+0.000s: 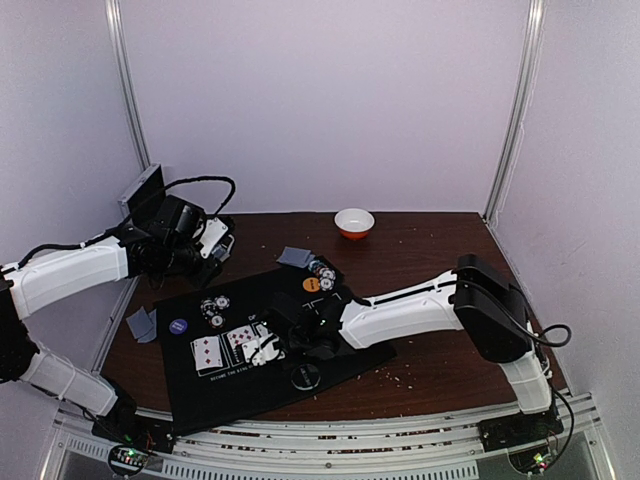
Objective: Distribute texas hold em gaming equipment
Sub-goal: Flop the poker card in the community card area.
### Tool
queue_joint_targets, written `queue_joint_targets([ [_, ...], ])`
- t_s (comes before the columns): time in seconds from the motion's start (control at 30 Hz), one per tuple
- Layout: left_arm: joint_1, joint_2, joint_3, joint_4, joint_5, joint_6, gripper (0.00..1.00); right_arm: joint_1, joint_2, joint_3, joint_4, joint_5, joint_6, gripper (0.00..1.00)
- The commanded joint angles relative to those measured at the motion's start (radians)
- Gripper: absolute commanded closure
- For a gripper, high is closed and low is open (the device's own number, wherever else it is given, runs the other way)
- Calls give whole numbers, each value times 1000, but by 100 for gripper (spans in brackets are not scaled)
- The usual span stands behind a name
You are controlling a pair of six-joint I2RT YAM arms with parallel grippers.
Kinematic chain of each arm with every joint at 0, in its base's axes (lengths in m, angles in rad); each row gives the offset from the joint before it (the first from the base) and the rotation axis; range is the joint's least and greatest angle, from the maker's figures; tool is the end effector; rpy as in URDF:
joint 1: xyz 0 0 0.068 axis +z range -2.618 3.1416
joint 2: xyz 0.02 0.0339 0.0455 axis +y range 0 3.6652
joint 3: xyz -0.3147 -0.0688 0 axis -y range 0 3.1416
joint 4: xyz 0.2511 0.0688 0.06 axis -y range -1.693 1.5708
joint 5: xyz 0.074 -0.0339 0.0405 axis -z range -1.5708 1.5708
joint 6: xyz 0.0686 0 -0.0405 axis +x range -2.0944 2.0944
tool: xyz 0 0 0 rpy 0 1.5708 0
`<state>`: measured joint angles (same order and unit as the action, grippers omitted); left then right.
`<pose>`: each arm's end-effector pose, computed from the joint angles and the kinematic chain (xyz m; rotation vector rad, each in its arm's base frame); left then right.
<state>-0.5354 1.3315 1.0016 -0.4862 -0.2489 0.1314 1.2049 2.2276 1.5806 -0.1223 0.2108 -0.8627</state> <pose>0.2655 -0.1378 0.2923 0.6601 2.2626 0.1013 0.2102 0.5085 0.1611 -1.9384 1.2749 -0.0744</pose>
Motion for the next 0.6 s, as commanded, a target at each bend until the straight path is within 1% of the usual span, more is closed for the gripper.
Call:
queue_joint_targets([
  [0.0, 11, -30, -6, 51, 12, -4, 53, -1, 11, 27, -67, 6, 50, 100],
  [0.23, 10, -26, -5, 52, 18, -3, 53, -1, 10, 26, -75, -15, 91, 100],
  [0.57, 9, -28, -6, 52, 18, -1, 53, -2, 37, 52, -63, -29, 70, 100],
])
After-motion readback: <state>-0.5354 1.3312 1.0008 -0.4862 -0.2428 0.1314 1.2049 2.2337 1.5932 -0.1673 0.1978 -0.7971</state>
